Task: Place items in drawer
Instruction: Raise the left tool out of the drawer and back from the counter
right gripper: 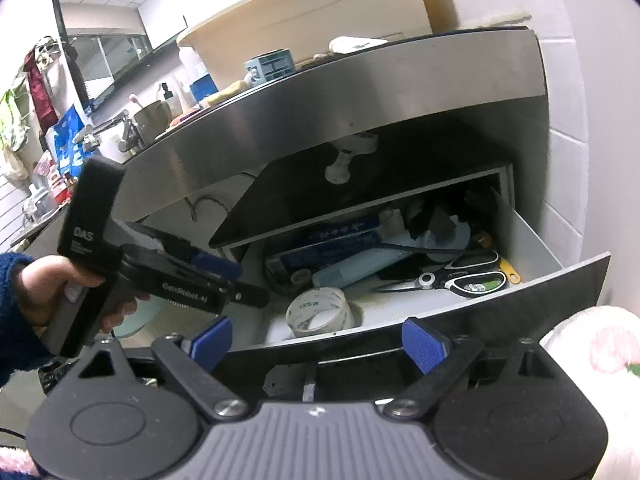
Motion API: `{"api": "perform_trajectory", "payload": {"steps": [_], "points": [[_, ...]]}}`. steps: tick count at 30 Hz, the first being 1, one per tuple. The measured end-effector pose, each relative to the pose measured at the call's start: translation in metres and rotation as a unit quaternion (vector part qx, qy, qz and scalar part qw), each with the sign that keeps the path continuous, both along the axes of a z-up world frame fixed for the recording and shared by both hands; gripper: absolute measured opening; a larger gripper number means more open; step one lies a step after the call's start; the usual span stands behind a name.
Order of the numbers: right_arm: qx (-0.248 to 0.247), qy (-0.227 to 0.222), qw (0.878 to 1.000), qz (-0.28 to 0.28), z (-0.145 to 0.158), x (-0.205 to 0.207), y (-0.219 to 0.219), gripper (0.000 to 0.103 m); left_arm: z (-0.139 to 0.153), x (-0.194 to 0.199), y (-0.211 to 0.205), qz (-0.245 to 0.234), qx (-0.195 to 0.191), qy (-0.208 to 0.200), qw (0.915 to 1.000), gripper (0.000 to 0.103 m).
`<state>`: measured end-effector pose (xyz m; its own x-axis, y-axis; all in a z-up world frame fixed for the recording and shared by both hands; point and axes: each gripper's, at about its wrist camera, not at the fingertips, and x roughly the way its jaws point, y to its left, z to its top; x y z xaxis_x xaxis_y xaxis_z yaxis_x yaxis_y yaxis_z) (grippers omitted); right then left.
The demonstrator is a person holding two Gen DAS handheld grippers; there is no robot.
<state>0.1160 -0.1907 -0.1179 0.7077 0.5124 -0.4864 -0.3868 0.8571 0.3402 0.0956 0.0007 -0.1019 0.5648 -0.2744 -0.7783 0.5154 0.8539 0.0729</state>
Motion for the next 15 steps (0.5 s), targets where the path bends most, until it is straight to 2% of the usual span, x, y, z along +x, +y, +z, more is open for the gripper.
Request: {"api": "perform_trajectory", "payload": {"steps": [2,5,7,13,15], "points": [[-0.002,-0.001,1.000,0.001,0.000,0.000,0.001,0.092,0.006,-0.006,-0.001,0.010,-0.010,-0.020,0.9997,0.064],[-0.004,-0.002,1.000,0.003,0.001,-0.001,0.003,0.092,0.013,-0.018,-0.005,0.030,-0.003,-0.056,0.9980,0.081],[-0.006,-0.003,1.000,0.004,0.001,-0.001,0.004,0.092,0.018,-0.025,-0.008,0.040,-0.001,-0.077,0.9962,0.085],[-0.011,-0.005,1.000,0.008,0.002,-0.002,0.007,0.092,0.025,-0.033,-0.011,0.064,-0.009,-0.089,0.9940,0.093],[-0.013,-0.007,1.000,0.009,0.003,-0.002,0.007,0.092,0.028,-0.039,-0.011,0.073,-0.012,-0.108,0.9914,0.094]]}}
